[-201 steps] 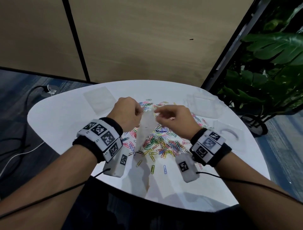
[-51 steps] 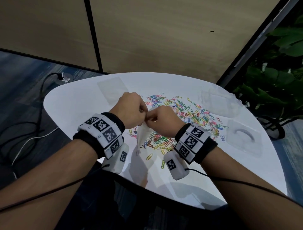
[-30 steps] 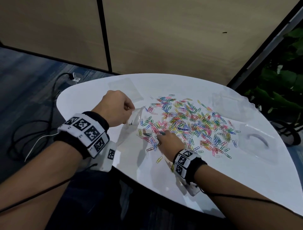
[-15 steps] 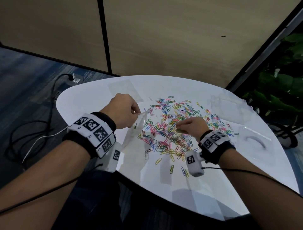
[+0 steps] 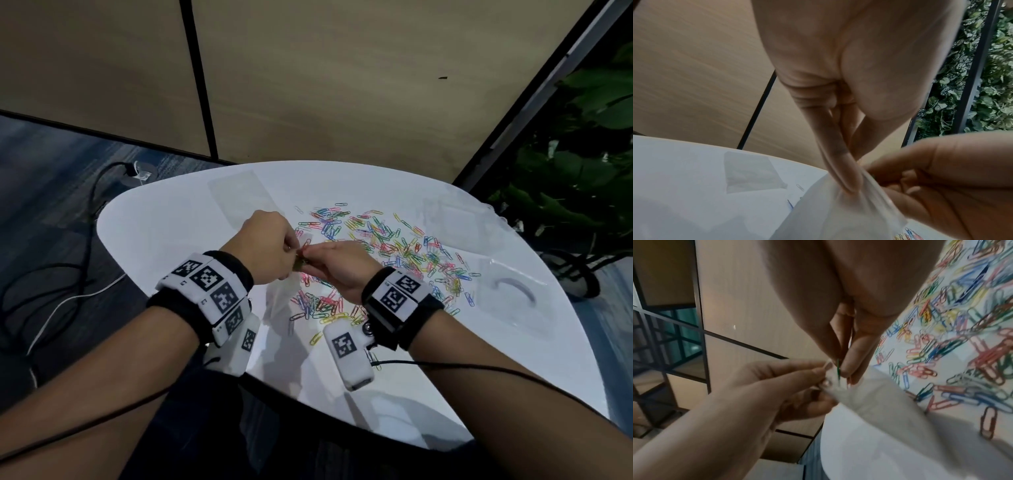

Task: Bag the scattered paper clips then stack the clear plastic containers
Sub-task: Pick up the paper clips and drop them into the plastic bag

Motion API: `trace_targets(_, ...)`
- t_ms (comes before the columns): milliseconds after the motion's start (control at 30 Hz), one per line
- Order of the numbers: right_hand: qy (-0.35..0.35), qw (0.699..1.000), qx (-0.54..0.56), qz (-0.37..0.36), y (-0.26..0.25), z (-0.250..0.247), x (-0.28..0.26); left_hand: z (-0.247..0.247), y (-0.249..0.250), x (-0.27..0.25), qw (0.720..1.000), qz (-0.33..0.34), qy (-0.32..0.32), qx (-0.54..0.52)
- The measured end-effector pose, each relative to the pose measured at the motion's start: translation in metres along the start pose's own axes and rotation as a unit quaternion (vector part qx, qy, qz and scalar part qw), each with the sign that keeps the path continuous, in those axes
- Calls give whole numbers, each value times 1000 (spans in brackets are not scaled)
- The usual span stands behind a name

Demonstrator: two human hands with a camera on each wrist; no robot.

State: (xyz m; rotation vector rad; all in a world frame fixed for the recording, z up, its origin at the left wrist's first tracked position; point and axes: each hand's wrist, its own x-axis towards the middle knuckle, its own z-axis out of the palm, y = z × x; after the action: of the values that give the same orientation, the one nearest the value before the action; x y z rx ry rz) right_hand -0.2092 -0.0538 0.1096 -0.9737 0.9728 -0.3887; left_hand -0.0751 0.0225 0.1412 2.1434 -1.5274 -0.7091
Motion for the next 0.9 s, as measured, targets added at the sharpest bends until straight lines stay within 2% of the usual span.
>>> trace_targets(200, -13, 993, -117, -20, 13, 11, -4, 1, 6, -3, 1000, -1, 16, -8)
trace_targets(267, 18, 985, -168, -21, 16, 13, -2, 1, 7, -5, 1000, 3, 17, -5)
trace_targets(333, 48, 956, -284, -63, 16, 12, -1, 1, 7, -5, 1000, 2, 16, -2)
trace_targets(433, 51, 881, -453, -129, 13, 12, -2, 2, 8, -7, 1000, -14, 10, -4)
trace_targets(533, 44, 837, -520, -165, 11, 12, -5, 2, 7, -8, 999, -31, 3, -9)
trace_targets(633, 64, 810, -552, -188, 11, 9, -5, 2, 9, -10, 999, -46, 2, -9)
trace_targets(767, 96, 811, -542, -201, 3, 2, -9, 1, 16, -11, 999, -49, 14, -16)
trace_targets(900, 78, 858, -477, -171, -4, -3, -13, 1, 18, -9, 998, -47, 24, -26)
